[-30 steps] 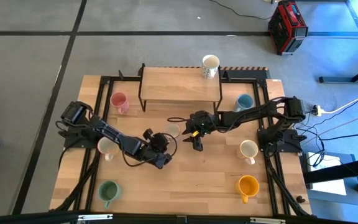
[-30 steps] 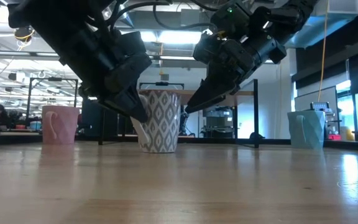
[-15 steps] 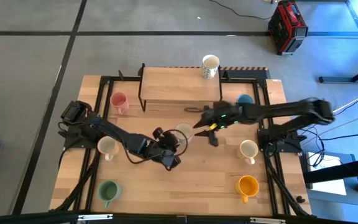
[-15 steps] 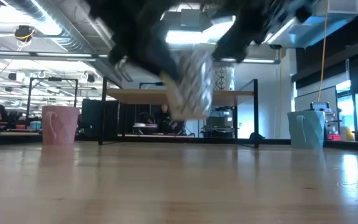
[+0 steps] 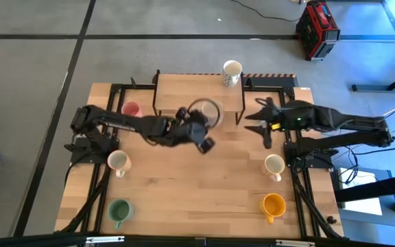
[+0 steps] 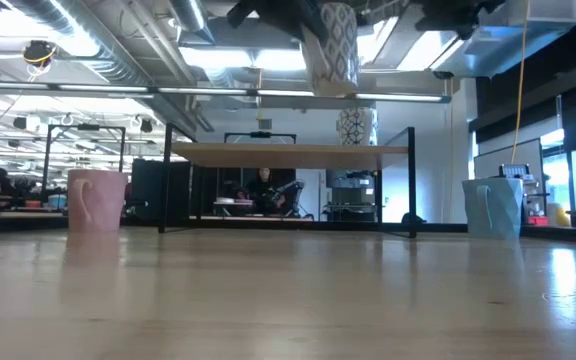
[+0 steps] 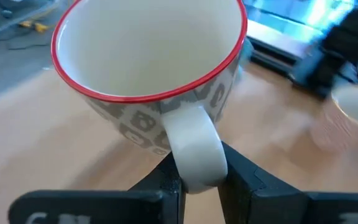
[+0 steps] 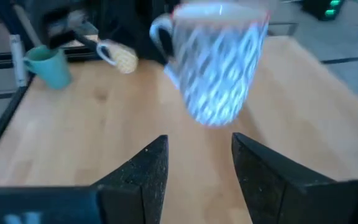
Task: Place coffee mugs
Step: Put the gray patterned mug on the shelf
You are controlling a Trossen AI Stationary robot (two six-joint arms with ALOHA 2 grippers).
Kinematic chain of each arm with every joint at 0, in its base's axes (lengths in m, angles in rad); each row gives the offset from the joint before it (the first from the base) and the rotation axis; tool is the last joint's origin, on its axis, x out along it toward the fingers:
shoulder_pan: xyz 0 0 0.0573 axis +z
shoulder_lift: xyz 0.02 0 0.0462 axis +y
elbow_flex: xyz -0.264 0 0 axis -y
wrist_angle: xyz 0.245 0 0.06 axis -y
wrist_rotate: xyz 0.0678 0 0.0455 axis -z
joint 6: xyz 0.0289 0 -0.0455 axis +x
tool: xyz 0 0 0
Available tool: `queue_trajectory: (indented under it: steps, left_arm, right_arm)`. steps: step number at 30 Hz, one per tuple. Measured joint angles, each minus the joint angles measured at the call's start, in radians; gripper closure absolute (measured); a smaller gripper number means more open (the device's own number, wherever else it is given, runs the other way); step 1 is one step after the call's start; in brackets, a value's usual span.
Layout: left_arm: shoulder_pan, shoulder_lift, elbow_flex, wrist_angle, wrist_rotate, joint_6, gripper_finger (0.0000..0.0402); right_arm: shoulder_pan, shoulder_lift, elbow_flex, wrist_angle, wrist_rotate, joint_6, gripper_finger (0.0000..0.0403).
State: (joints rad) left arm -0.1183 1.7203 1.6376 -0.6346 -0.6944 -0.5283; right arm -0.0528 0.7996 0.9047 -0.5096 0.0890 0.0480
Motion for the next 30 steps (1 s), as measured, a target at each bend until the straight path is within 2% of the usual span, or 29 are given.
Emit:
queue_trajectory:
  steps: [5, 8, 11, 18, 24, 30]
  left_arm:
    - [0.078, 0.0, 0.08, -0.01, -0.008, 0.012, 0.0345]
    - [0.108, 0.025, 0.135, -0.022, -0.047, -0.01, 0.0345]
    - [0.12, 0.097, 0.221, -0.105, -0.047, -0.038, 0.0345]
    - [0.174, 0.298, 0.508, -0.33, -0.028, -0.086, 0.0345]
    - [0.274, 0.323, 0.529, -0.317, -0.012, -0.069, 0.0345]
    - [0.353, 0.323, 0.499, -0.286, -0.011, -0.043, 0.0345]
  right_arm:
    - [0.0, -0.07, 0.0, -0.046, 0.054, 0.021, 0.0235]
    - [0.0, -0.093, 0.0, -0.089, 0.06, 0.035, 0.0235]
    - [0.0, -0.11, 0.0, -0.123, 0.06, 0.037, 0.0235]
    - [0.0, -0.114, -0.001, -0.154, 0.087, 0.038, 0.0235]
    - [0.0, -0.113, -0.001, -0.153, 0.087, 0.052, 0.0235]
    - [0.0, -0.113, -0.001, -0.152, 0.087, 0.058, 0.0235]
